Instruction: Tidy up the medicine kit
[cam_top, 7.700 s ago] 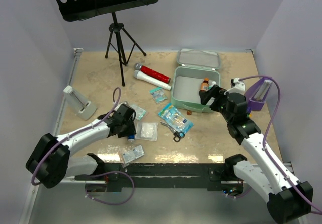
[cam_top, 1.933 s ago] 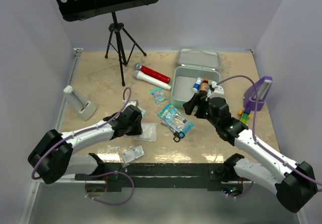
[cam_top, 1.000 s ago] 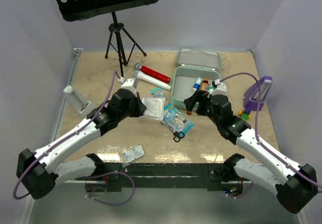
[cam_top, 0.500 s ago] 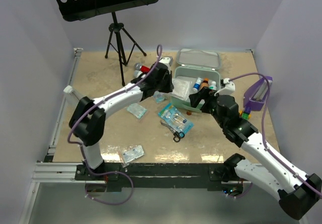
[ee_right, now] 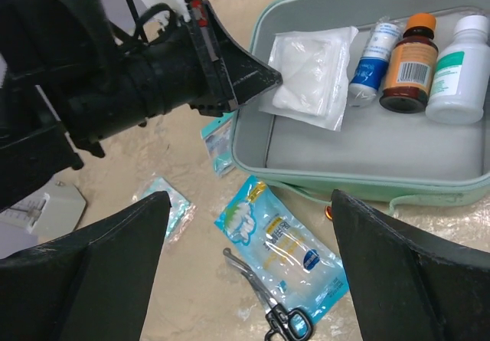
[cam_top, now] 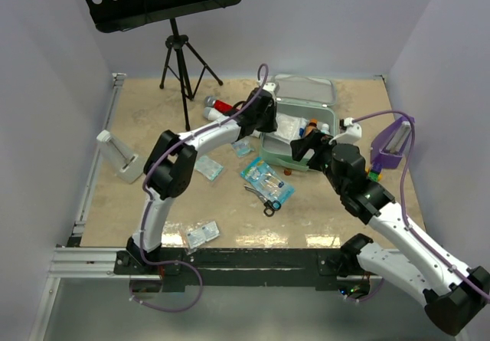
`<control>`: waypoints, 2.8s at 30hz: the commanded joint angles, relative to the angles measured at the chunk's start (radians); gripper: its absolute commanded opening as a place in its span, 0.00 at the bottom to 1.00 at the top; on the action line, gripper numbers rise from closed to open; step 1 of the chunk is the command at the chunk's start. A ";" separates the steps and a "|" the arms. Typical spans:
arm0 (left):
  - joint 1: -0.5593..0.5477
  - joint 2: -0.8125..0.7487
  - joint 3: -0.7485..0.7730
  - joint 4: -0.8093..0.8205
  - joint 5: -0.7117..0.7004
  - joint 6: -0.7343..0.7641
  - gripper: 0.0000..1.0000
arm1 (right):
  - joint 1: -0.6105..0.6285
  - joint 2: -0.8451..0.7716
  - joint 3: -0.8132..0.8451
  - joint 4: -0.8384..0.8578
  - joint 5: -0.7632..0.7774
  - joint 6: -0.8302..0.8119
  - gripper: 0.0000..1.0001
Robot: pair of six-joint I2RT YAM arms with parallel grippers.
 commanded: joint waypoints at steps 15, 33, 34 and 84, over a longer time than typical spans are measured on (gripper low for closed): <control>0.015 0.057 0.064 0.021 -0.245 -0.081 0.00 | 0.002 -0.042 0.015 0.003 0.059 0.009 0.92; 0.016 0.200 0.291 -0.163 -0.250 -0.047 0.14 | 0.002 -0.034 0.007 0.016 0.053 0.007 0.92; 0.018 0.187 0.279 -0.153 -0.247 -0.050 0.21 | 0.002 -0.033 0.009 0.017 0.052 0.007 0.92; -0.025 -1.380 -1.268 -0.114 -0.239 -0.506 0.92 | 0.232 0.581 0.044 0.129 0.003 -0.118 0.68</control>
